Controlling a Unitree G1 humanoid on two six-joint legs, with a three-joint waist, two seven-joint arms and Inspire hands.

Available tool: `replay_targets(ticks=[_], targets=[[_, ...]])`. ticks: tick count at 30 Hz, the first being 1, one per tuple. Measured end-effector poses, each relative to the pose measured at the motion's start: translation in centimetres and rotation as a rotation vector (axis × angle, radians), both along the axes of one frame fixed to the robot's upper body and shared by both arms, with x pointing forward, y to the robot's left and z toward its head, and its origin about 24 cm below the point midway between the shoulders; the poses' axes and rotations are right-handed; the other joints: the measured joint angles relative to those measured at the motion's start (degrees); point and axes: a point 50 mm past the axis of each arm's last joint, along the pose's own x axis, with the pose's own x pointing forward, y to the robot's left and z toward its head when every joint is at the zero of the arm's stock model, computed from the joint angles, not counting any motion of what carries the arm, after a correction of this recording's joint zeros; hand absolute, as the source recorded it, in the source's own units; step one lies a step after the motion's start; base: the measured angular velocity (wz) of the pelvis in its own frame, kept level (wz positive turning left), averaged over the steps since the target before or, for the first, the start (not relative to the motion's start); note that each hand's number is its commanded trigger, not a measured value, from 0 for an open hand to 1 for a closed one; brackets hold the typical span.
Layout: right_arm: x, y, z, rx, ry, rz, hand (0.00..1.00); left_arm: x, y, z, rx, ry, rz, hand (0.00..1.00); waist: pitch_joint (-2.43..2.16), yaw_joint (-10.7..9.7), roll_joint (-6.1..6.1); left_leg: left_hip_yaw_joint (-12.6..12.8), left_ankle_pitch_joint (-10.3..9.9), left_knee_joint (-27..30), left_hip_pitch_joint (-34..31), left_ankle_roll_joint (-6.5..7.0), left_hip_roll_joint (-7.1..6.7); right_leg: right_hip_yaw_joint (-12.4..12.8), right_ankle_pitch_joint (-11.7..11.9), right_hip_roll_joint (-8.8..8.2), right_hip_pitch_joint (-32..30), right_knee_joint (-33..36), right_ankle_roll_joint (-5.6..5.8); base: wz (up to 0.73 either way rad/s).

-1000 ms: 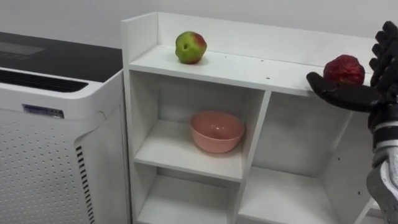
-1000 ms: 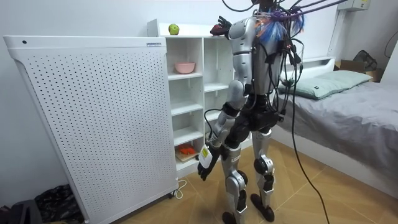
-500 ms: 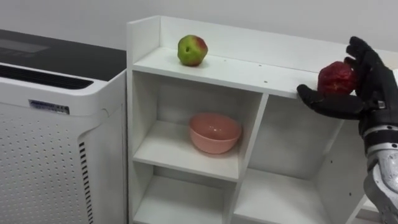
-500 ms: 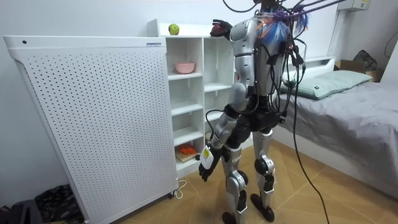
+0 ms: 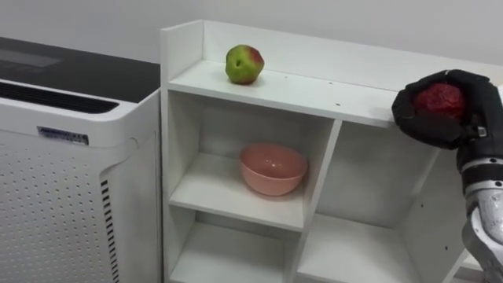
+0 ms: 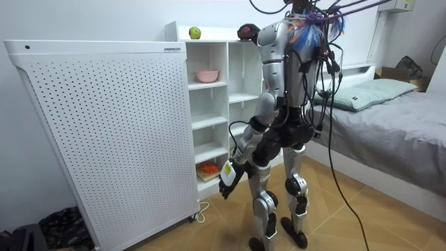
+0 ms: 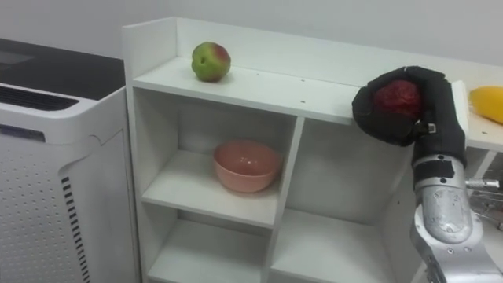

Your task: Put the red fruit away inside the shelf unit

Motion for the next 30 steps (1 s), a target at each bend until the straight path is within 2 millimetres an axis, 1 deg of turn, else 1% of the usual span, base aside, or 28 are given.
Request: replay_targets(ticks=[1,5,8,9,14,15,16,17,19,20,22,25,30], targets=[[-0.1,0.0,0.2,0.007,-0.009,0.000,1.00,0.2,0.0,0.1,-0.003,-0.010,0.006,0.00,-0.05,0.0,0.17,0.0,0.0,-0.1,-0.1,0.00,-0.01,0.2,0.0,0.00,-0.1,0.0,0.00,0.04],[-0.3,0.6,0.8,0.019,-0.037,0.025,1.00,0.9,-0.1,0.2,-0.003,-0.028,-0.002,0.00,0.06,-0.4,0.40,0.1,0.0,-0.1,-0.3,0.00,0.01,0.2,0.0,0.00,-0.3,0.0,0.00,0.00],[-0.4,1.0,1.2,0.055,-0.051,0.054,1.00,1.5,-0.3,0.2,-0.007,-0.041,-0.018,0.00,-0.02,-0.8,0.68,0.1,0.0,-0.1,-0.5,0.00,0.01,-0.3,0.0,-0.01,-0.5,0.0,0.00,0.00],[-0.5,1.2,1.3,0.068,-0.052,0.071,1.00,1.5,-0.3,0.2,-0.007,-0.042,-0.018,0.00,-0.05,-1.3,0.73,0.1,0.0,-0.1,-0.4,0.00,0.03,-0.3,0.0,0.00,-0.5,0.0,0.00,0.00],[-1.2,1.9,1.2,0.143,-0.063,0.154,1.00,1.0,-0.3,0.0,-0.008,-0.029,0.006,0.00,-0.17,-1.4,0.91,0.8,0.0,-0.3,-0.3,0.00,0.10,0.3,0.0,-0.01,-0.7,0.0,0.00,-0.07],[-1.5,2.1,1.1,0.155,-0.065,0.182,1.00,0.8,-0.3,-0.1,-0.011,-0.025,0.012,0.00,-0.26,-1.2,1.08,1.0,0.0,-0.3,-0.1,0.01,0.10,1.2,0.0,0.02,-0.7,0.0,0.00,-0.09],[-1.7,2.5,1.0,0.167,-0.063,0.221,1.00,0.6,-0.3,-0.2,-0.013,-0.012,0.015,0.00,-0.47,-1.3,1.43,1.0,0.0,-0.3,0.1,0.00,0.09,1.3,0.0,0.01,-0.6,0.0,0.00,-0.09],[-1.7,2.7,0.9,0.171,-0.061,0.240,1.00,0.5,-0.3,-0.3,-0.014,-0.004,0.017,0.00,-0.57,-1.3,1.62,1.2,0.0,-0.3,0.3,0.00,0.09,1.3,0.0,0.00,-0.5,0.0,0.00,-0.07],[-2.1,4.1,0.5,0.164,-0.051,0.323,1.00,0.0,-0.3,-0.5,-0.017,0.018,0.021,0.00,-0.60,-1.5,2.34,1.4,0.0,-0.4,0.8,0.01,0.15,1.3,0.0,0.01,0.0,0.0,0.01,-0.06],[-2.3,4.4,0.4,0.166,-0.050,0.345,1.00,-0.1,-0.3,-0.5,-0.017,0.021,0.022,0.00,-0.60,-1.5,2.51,1.4,0.0,-0.3,0.9,0.01,0.17,1.3,0.0,0.02,0.1,0.0,0.01,0.00],[-3.1,5.4,0.7,0.170,-0.057,0.443,1.00,-0.4,-0.3,-0.6,-0.020,0.023,0.023,0.00,-0.45,-1.5,2.83,1.4,0.0,-0.2,0.7,0.01,0.17,1.4,0.0,0.03,0.1,0.0,0.01,0.00],[-3.6,6.1,1.6,0.169,-0.091,0.521,1.00,-1.0,-0.3,-0.7,-0.021,0.043,0.027,0.00,-0.47,-1.5,2.87,1.4,0.0,-0.3,0.7,0.01,0.20,1.3,0.0,0.06,0.2,0.0,0.00,0.00],[-4.1,7.1,2.1,0.167,-0.111,0.601,1.00,-1.7,-0.4,-0.8,-0.027,0.067,0.029,0.00,-0.45,-1.2,2.69,1.4,0.0,0.0,0.7,0.01,0.17,1.4,0.0,0.02,0.3,0.1,0.00,0.00]])
